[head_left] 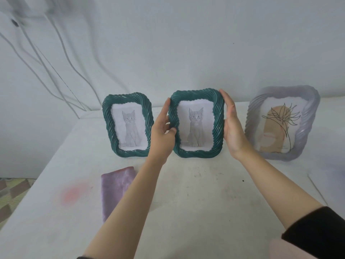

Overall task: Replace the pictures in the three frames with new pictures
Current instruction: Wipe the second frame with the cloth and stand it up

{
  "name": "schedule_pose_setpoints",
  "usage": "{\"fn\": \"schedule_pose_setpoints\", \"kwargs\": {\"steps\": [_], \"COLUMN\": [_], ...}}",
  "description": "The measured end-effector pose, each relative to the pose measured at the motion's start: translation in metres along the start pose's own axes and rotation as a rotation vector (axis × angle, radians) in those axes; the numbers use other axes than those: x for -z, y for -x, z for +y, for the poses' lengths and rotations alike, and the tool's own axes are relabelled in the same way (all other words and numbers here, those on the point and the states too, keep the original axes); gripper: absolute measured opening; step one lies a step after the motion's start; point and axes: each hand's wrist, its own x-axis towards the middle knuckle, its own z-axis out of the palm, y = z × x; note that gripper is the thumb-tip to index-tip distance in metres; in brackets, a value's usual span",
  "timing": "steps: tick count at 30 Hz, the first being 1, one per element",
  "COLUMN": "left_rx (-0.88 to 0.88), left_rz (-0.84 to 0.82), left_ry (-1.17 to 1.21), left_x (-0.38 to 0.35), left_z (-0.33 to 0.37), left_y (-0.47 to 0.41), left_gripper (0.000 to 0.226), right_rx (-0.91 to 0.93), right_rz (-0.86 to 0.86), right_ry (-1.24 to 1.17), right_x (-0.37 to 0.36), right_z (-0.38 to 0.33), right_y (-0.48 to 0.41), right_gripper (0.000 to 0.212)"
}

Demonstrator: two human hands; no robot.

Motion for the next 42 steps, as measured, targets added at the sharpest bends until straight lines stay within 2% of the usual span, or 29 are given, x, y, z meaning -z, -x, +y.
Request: {"fn": "schedule_pose_setpoints", "kwargs": {"steps": [10, 14, 18, 22, 24, 26, 28, 30, 32, 35, 38, 42], "left_rx": [-0.034, -0.055, -0.077, -0.235, -0.338, -0.508, -0.589, -0.513, -0.38, -0.205, -0.039, 0.065], "left_rz": [-0.031, -0.016, -0.011, 0.136, 0.196, 0.153, 0.03, -0.117, -0.225, -0.343, -0.423, -0.376], "left_ry": [-0.038, -0.068, -0.095, -0.369, -0.41, -0.378, -0.33, -0.266, -0.25, -0.252, -0.208, -0.179], "left_x": [-0.002, -0.002, -0.011, -0.028, -0.041, -0.055, -0.068, -0.082, -0.098, -0.12, -0.132, -0.135], "left_z": [0.003, 0.001, -0.002, -0.001, 0.004, 0.011, 0.015, 0.018, 0.018, 0.014, 0.01, 0.01], "left_y": [-0.005, -0.004, 0.0, 0.02, 0.038, 0.055, 0.064, 0.067, 0.07, 0.07, 0.068, 0.073], "left_gripper": [0.091, 0.09, 0.088, 0.086, 0.077, 0.067, 0.062, 0.065, 0.069, 0.074, 0.075, 0.072], "right_rx": [-0.01, -0.061, -0.11, -0.12, -0.059, 0.035, 0.116, 0.157, 0.158, 0.062, -0.058, -0.113], "right_rz": [0.005, 0.006, 0.06, 0.091, 0.157, 0.27, 0.442, 0.612, 0.695, 0.642, 0.548, 0.571], "right_ry": [-0.032, 0.054, 0.163, 0.235, 0.294, 0.384, 0.508, 0.623, 0.745, 0.809, 0.674, 0.585], "right_x": [0.005, 0.007, 0.006, 0.015, 0.025, 0.037, 0.054, 0.073, 0.089, 0.104, 0.109, 0.113], "right_z": [0.006, 0.005, -0.006, -0.01, -0.015, -0.02, -0.023, -0.022, -0.019, -0.013, -0.008, -0.011], "right_y": [-0.01, -0.002, 0.019, 0.058, 0.077, 0.092, 0.1, 0.103, 0.101, 0.098, 0.097, 0.103], "right_gripper": [0.062, 0.052, 0.062, 0.056, 0.052, 0.05, 0.049, 0.049, 0.053, 0.062, 0.065, 0.062]}}
